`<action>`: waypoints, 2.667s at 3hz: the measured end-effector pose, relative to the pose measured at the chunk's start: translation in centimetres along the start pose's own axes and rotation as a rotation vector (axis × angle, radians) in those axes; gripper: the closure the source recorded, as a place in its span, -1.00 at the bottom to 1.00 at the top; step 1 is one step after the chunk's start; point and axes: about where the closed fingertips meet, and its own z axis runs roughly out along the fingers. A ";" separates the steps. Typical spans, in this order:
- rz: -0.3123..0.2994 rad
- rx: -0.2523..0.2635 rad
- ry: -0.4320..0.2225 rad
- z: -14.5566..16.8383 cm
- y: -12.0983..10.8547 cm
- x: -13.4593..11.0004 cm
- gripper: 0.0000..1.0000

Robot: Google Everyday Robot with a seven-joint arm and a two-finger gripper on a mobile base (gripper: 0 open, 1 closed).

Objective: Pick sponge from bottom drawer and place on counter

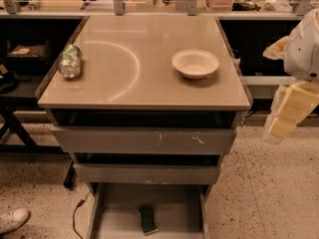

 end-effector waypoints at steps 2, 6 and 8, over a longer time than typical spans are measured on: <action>-0.062 -0.165 -0.157 10.7 6.3 -3.7 -1.00; -0.024 -0.314 -0.152 25.3 16.3 -7.0 -1.00; -0.032 -0.313 -0.143 26.5 17.1 -7.4 -1.00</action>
Offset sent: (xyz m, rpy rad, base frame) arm -0.0292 0.1106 -0.1733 0.2644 0.1775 0.2117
